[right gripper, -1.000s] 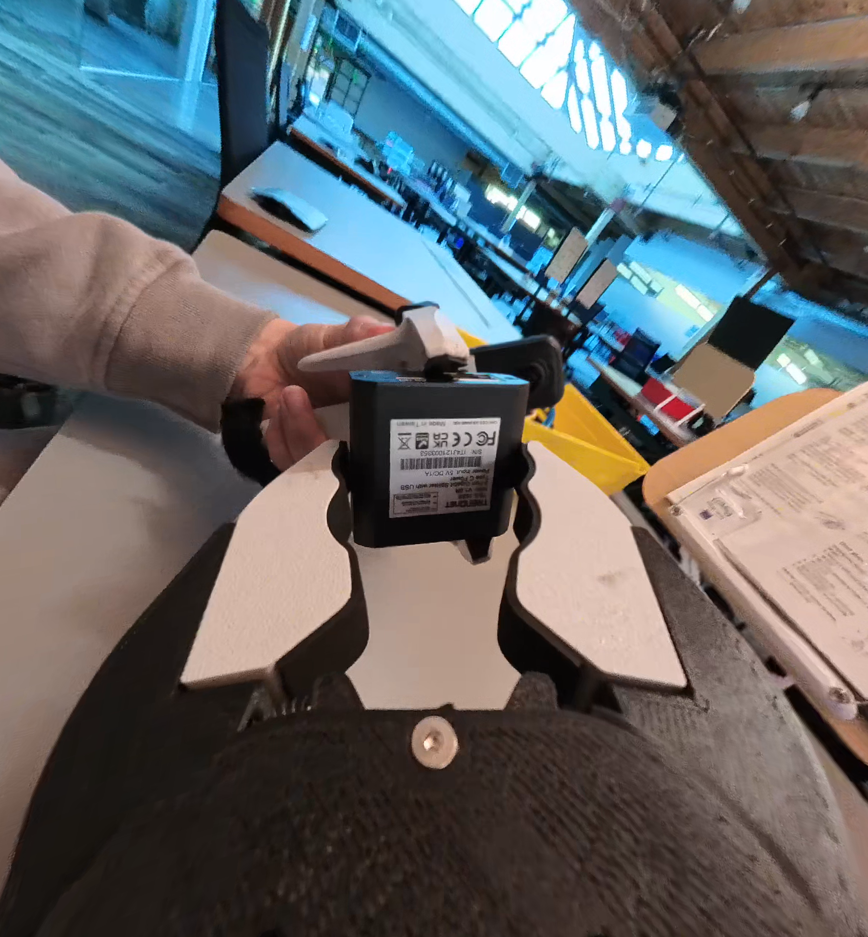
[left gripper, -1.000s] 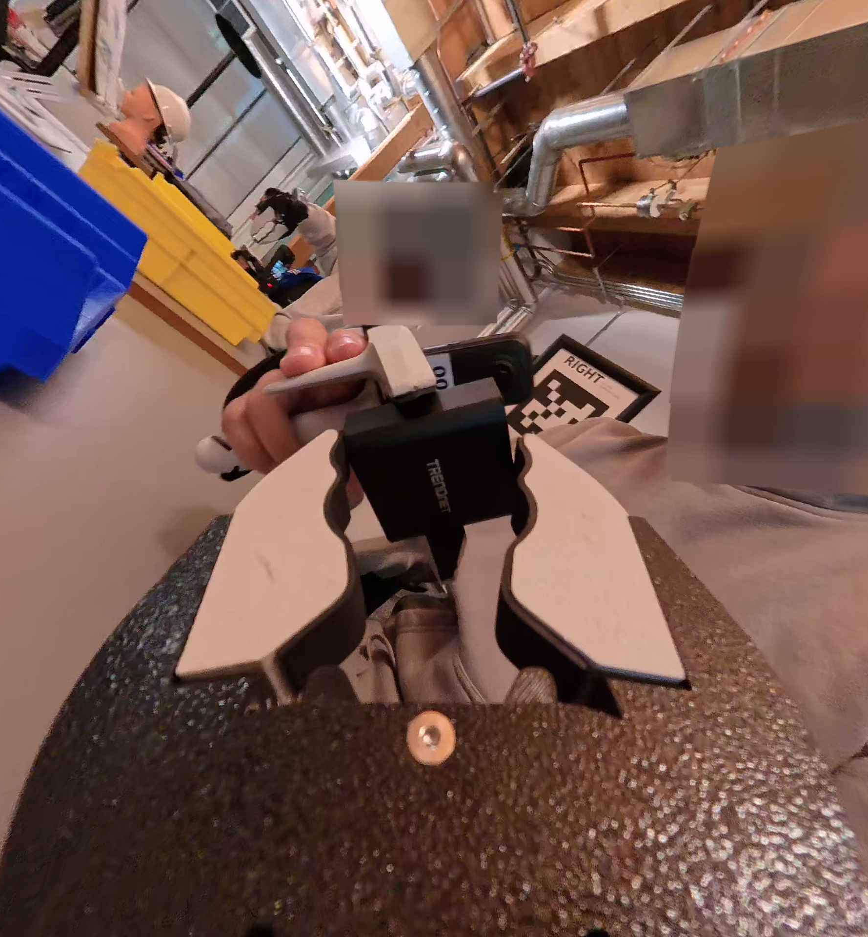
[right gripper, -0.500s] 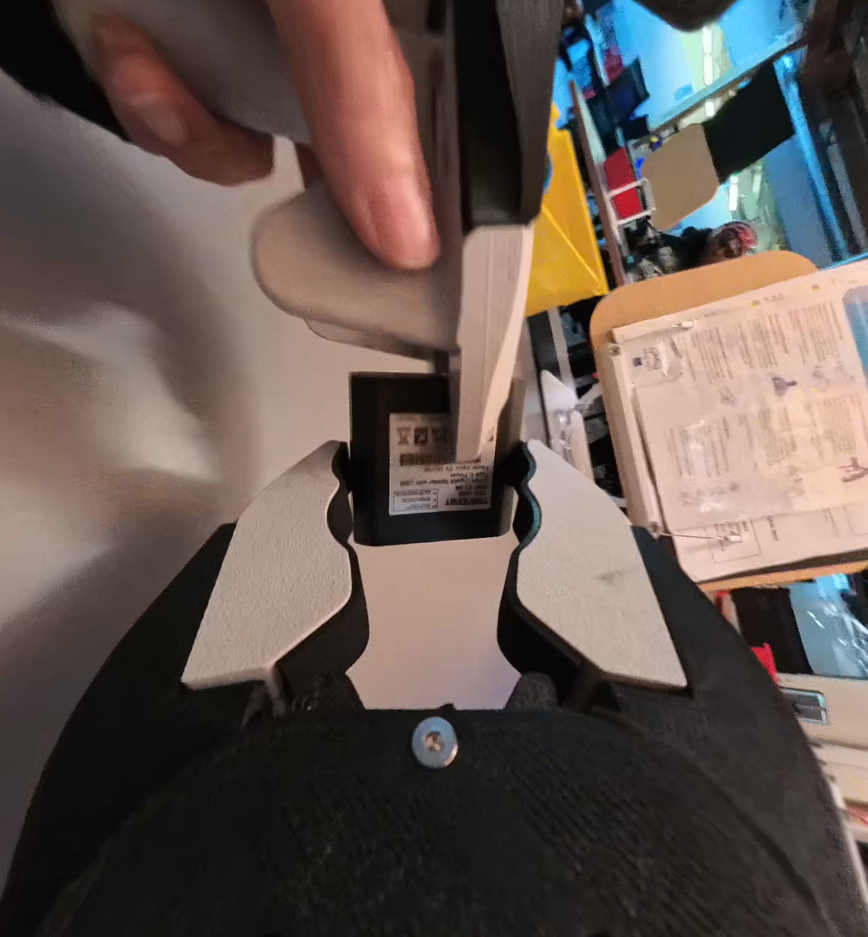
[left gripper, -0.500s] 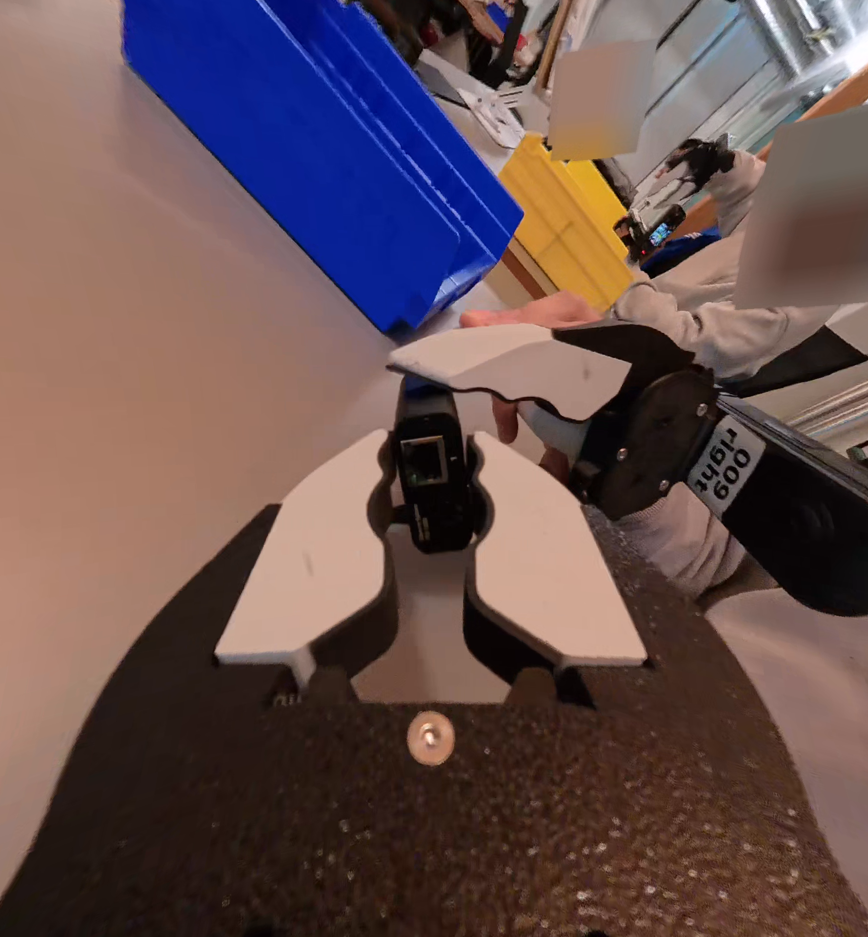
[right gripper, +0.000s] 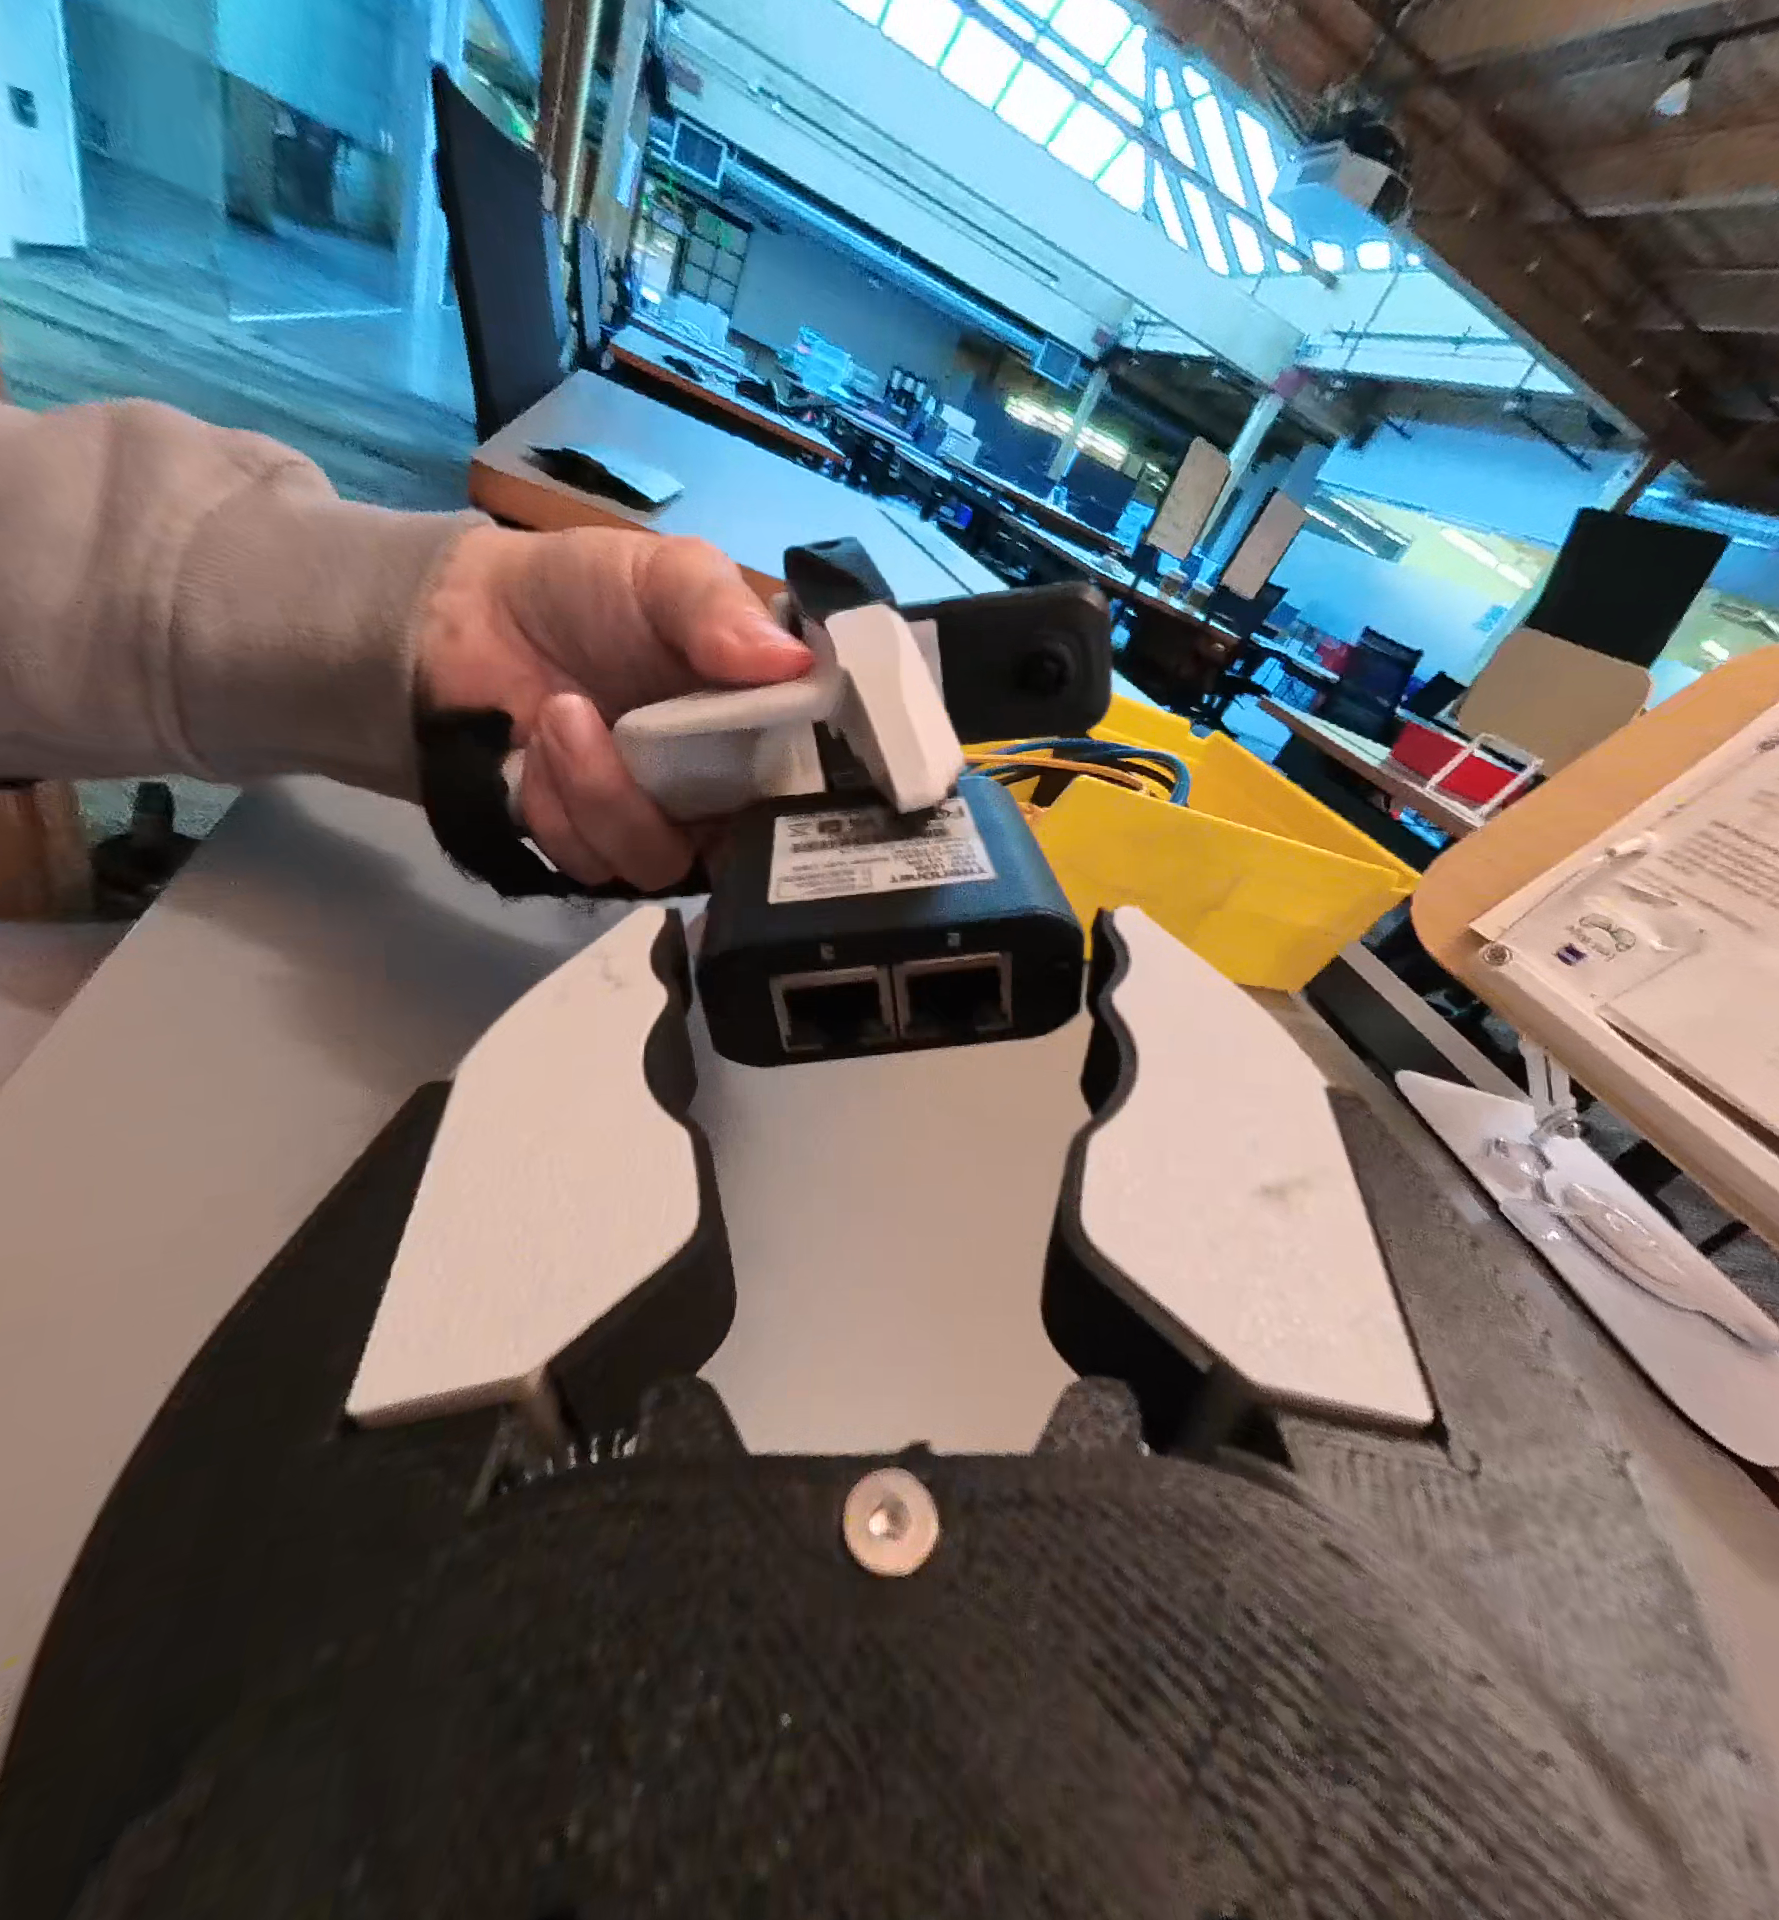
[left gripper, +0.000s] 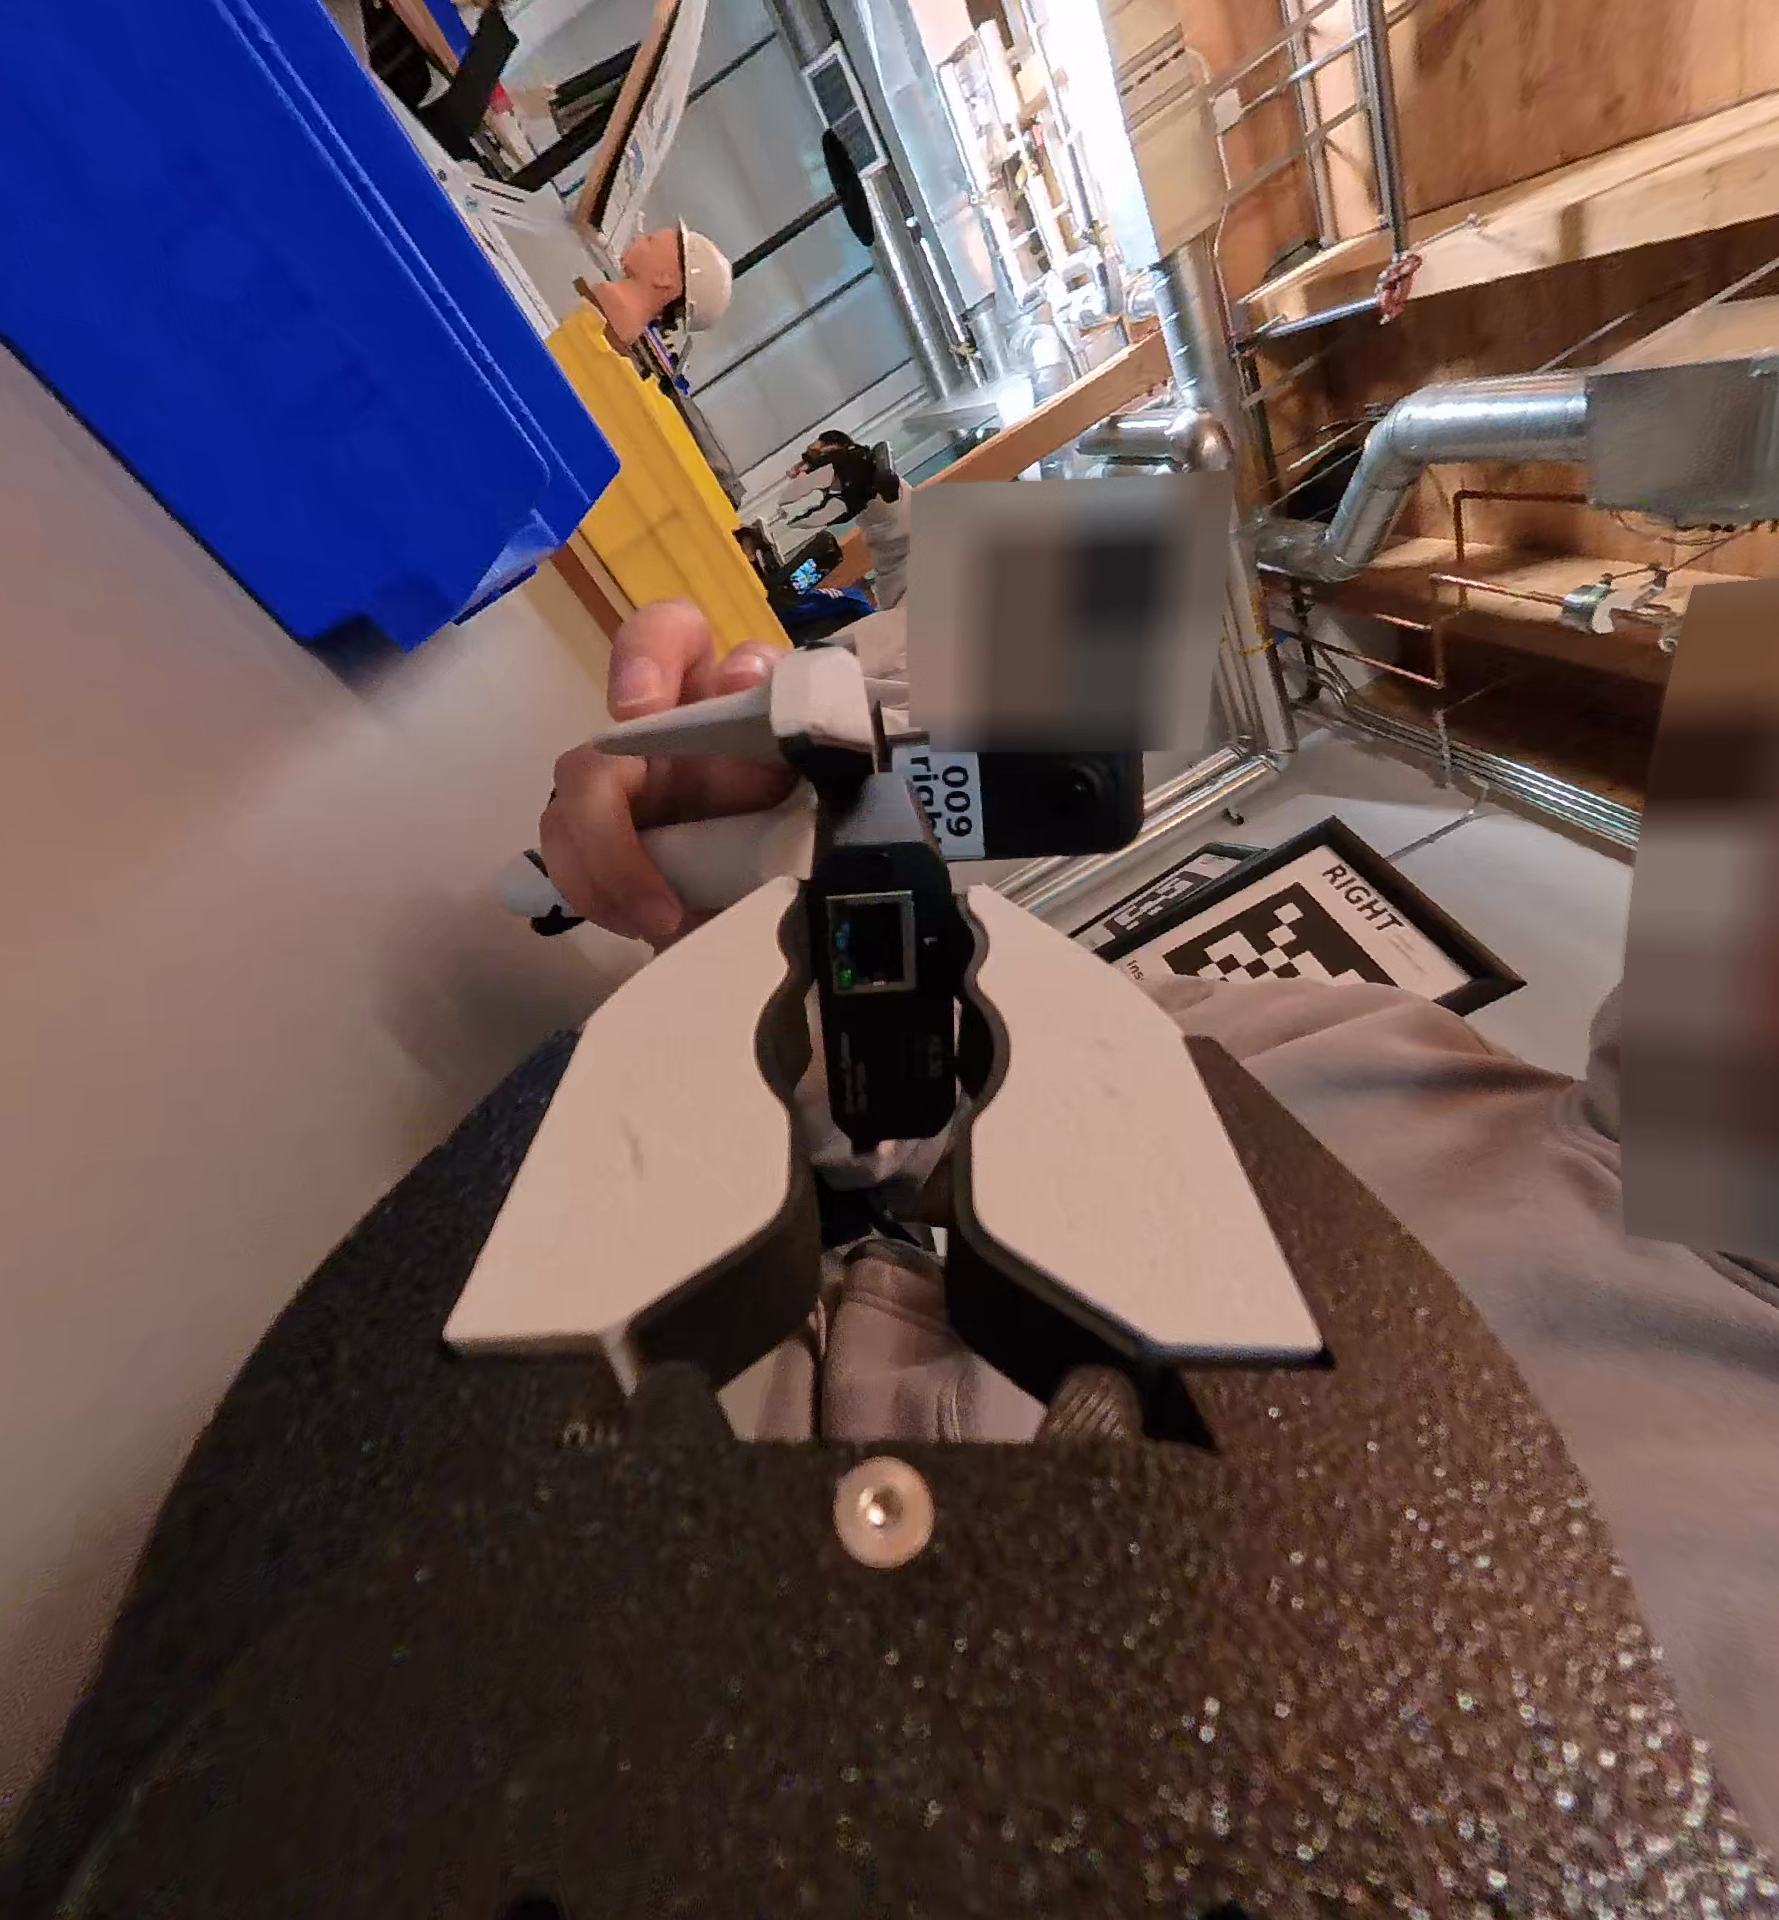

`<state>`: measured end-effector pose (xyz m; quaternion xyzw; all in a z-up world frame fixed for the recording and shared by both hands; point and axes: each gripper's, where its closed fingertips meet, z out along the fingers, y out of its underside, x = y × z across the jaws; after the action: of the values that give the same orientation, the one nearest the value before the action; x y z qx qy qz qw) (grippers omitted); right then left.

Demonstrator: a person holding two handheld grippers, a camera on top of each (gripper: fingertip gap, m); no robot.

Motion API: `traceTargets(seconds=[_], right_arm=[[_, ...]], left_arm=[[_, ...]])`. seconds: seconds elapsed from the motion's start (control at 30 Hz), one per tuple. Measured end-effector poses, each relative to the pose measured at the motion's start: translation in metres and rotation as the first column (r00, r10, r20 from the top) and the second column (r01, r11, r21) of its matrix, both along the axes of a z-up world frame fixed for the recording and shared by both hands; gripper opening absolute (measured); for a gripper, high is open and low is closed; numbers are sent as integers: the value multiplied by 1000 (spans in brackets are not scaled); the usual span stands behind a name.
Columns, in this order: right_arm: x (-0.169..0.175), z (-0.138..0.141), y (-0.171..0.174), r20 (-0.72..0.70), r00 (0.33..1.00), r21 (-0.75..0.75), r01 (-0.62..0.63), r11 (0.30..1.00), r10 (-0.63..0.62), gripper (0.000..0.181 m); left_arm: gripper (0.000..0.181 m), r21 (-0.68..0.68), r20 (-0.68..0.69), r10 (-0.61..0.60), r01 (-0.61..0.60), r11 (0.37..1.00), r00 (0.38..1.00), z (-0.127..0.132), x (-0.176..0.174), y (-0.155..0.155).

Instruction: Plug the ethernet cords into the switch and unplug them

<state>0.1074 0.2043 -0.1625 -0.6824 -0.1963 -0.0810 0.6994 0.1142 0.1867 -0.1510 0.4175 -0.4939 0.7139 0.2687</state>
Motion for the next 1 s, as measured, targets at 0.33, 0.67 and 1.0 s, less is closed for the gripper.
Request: traceTargets(seconds=[0.33, 0.67, 1.0], right_arm=[[1, -2, 2, -3, 1000, 23, 12, 1000, -12, 64], [2, 2, 2, -60, 998, 67, 19, 998, -15, 64], [4, -2, 3, -132, 991, 15, 25, 1000, -23, 64]], left_arm=[[23, 73, -36, 48, -45, 996, 998, -4, 2, 2], [23, 89, -48, 83, -78, 993, 995, -3, 5, 2], [24, 120, -63, 116, -108, 987, 991, -5, 7, 3]])
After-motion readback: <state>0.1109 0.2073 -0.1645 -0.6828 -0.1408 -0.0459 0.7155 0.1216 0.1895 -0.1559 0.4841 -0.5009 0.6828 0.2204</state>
